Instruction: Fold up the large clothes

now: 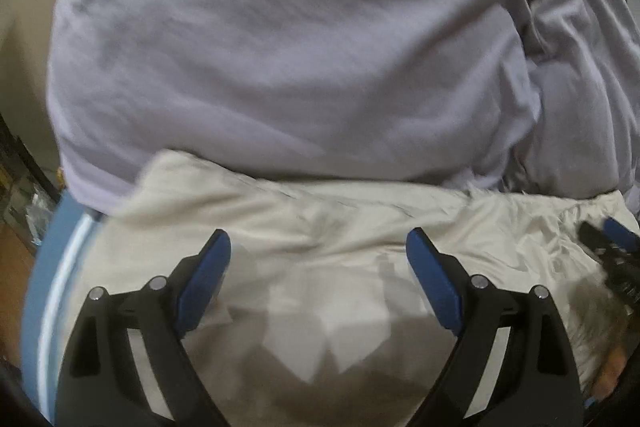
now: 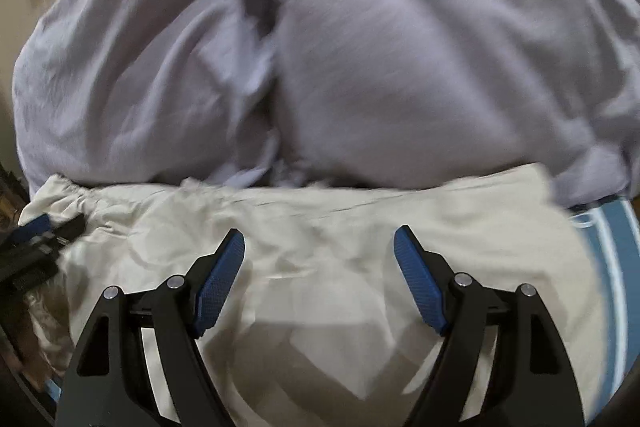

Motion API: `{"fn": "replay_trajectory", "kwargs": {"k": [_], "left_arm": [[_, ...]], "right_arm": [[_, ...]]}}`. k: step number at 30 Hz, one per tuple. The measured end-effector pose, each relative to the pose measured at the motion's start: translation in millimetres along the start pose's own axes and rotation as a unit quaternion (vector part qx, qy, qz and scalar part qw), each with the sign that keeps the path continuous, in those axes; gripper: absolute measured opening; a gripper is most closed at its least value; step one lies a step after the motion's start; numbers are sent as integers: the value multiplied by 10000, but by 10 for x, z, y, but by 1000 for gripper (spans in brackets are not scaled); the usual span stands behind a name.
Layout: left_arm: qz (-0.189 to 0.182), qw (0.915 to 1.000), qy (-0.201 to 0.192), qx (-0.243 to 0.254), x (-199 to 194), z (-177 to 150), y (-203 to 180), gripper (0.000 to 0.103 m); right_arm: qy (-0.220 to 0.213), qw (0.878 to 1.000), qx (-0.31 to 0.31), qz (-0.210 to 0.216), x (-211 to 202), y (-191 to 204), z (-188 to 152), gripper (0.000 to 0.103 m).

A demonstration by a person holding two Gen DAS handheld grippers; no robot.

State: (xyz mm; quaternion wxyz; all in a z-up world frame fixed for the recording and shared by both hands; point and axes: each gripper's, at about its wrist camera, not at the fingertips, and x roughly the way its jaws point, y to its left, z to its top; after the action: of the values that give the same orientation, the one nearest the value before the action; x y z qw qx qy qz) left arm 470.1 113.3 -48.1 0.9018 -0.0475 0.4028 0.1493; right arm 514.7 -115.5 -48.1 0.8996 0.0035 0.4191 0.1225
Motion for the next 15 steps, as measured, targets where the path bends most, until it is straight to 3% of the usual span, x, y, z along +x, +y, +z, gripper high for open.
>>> {"fn": "replay_trajectory", "kwargs": {"k": [6,9,15], "left_arm": [[608,9981,19,-100,119,25,393,89],[856,9962,125,-110,271,-10,512,89],[942,9946,319,-286,499,-133,682,90]], "right_arm": [[23,9980,263,-572,-32,-552,-96,79],[100,9970,304,-698,71,-649,-154,79],[175,9964,184,-814,233,-619,-243,83]]}}
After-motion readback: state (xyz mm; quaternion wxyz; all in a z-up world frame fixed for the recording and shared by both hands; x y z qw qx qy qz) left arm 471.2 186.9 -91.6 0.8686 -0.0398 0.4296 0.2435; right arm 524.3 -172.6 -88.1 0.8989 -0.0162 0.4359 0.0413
